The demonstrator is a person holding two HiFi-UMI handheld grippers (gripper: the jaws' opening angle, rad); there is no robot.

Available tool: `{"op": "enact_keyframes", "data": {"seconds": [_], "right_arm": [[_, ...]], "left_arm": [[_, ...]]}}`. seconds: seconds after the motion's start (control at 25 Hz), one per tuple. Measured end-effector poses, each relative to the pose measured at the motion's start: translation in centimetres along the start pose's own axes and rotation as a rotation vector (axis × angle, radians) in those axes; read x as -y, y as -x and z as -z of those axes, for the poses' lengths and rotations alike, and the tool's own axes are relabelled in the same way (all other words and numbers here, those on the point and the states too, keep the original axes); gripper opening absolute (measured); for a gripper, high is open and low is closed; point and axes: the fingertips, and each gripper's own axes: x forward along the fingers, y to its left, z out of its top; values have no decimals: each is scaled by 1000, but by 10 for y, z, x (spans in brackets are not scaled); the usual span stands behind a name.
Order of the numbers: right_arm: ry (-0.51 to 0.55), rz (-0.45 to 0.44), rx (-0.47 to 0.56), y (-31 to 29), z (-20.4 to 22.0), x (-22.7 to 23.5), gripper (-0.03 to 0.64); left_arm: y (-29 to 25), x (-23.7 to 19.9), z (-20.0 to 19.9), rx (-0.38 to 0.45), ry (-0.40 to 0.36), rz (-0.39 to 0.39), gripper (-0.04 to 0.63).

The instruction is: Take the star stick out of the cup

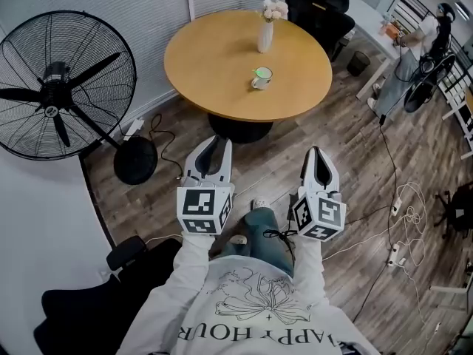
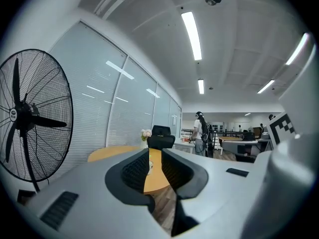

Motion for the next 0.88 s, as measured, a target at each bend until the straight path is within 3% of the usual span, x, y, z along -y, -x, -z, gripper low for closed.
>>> {"op": "enact_keyframes", "data": {"seconds": [0.88], "right_arm": [[-13, -97, -3, -150, -7, 62, 11]], "left_arm": [[-139, -5, -10, -3, 13, -76, 61]]}}
